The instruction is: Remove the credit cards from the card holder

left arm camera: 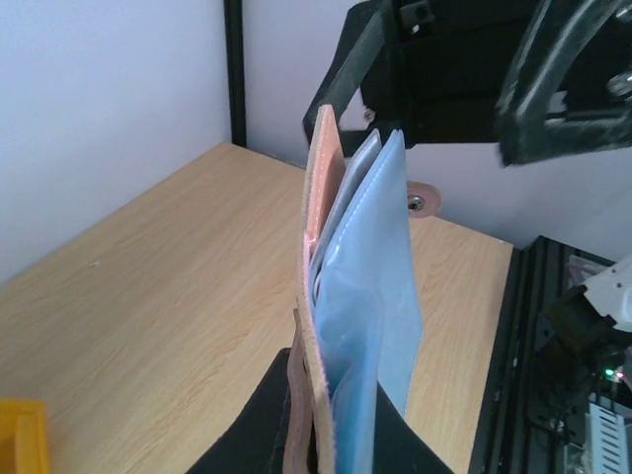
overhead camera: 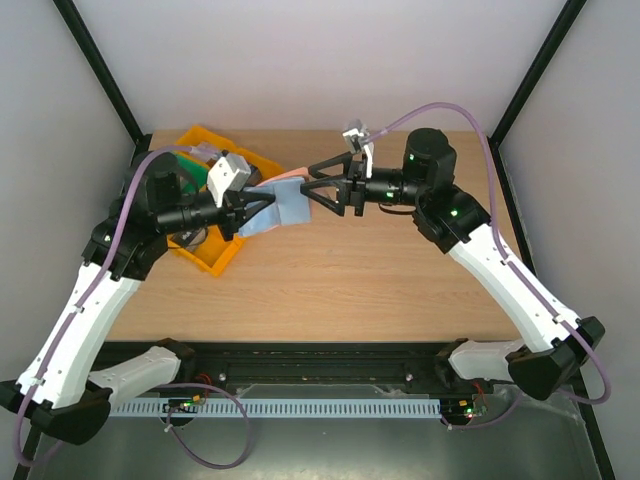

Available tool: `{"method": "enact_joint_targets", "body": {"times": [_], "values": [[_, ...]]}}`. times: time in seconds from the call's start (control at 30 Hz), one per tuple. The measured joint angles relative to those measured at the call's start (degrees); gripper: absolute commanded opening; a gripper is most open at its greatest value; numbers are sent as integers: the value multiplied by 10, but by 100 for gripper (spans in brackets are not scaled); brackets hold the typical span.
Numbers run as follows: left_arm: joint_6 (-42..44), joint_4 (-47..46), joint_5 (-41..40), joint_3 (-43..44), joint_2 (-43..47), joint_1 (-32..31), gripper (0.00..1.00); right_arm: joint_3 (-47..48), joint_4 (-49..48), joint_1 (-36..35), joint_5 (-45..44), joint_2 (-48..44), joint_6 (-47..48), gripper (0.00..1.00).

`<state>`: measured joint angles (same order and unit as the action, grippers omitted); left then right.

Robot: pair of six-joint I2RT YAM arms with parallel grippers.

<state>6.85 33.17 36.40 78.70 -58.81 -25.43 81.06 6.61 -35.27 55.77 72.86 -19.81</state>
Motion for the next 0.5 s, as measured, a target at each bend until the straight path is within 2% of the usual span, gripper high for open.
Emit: {"method": "enact_joint_targets", "body": {"times": [0.17, 0.5], "values": [[-9, -25, 42, -18, 11, 4, 2, 1, 71, 0, -12, -5, 59, 59], [-21, -74, 91, -53, 41, 7, 2, 43, 206, 0, -28, -24, 168, 66]]}}
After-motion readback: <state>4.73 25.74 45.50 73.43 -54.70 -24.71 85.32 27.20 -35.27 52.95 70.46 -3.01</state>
